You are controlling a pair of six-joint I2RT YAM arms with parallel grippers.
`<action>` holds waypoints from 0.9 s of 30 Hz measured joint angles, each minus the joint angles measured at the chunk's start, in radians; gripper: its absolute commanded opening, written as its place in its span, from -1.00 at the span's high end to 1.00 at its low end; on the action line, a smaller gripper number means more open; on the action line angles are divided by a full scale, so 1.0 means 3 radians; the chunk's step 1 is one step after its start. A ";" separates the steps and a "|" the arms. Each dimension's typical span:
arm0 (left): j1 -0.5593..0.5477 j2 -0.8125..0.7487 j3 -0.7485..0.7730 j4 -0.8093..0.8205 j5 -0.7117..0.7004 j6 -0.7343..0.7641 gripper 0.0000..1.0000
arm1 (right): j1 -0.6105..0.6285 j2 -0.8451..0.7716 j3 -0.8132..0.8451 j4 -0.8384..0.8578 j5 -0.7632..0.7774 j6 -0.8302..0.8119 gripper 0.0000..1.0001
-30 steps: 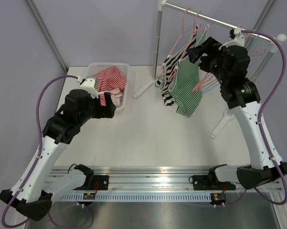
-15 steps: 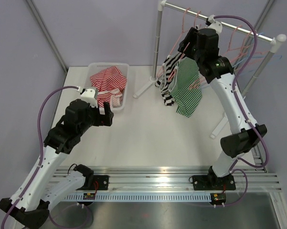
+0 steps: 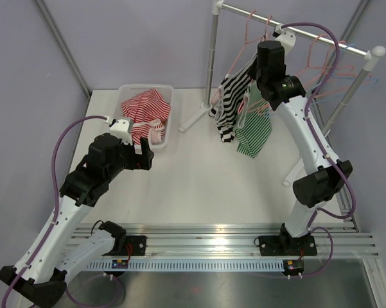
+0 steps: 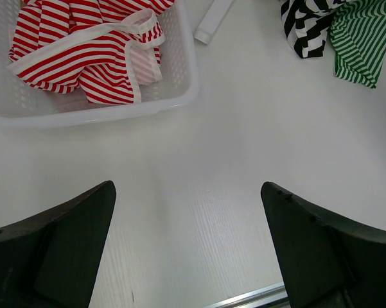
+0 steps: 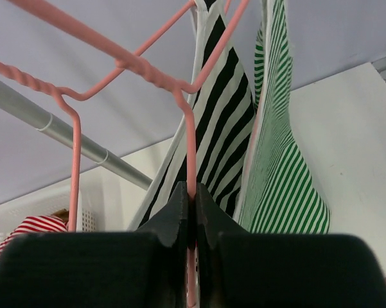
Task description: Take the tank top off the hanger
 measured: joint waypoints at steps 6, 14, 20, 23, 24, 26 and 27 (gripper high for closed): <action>0.0000 0.0000 0.0000 0.0003 0.0031 -0.0001 -0.98 | 0.0004 -0.0229 -0.0272 0.0066 0.0074 0.0050 1.00; 0.0001 -0.0025 -0.0028 0.0025 0.0056 -0.0003 -0.98 | 0.0004 -0.0529 -0.0306 0.0047 0.0065 0.0158 1.00; 0.0000 -0.0042 -0.0028 0.0052 0.0071 -0.0004 -0.98 | 0.0004 -0.0671 -0.0216 -0.0022 -0.0062 0.0203 1.00; 0.0000 -0.0048 -0.0028 0.0052 0.0076 -0.0011 -0.98 | 0.0004 -0.0795 -0.0237 -0.0062 -0.0202 0.0257 1.00; 0.0000 -0.0056 -0.0028 0.0051 0.0081 -0.0028 -0.98 | 0.0004 -0.0870 -0.0280 -0.0084 -0.0262 0.0282 1.00; 0.0000 -0.0072 -0.0013 0.0048 0.0099 -0.0084 -0.98 | 0.0004 -0.1045 -0.0403 -0.0095 -0.0374 0.0324 1.00; 0.0000 -0.0081 0.0010 0.0050 0.0117 -0.0118 -0.98 | 0.0004 -0.1161 -0.0492 -0.0114 -0.0437 0.0343 1.00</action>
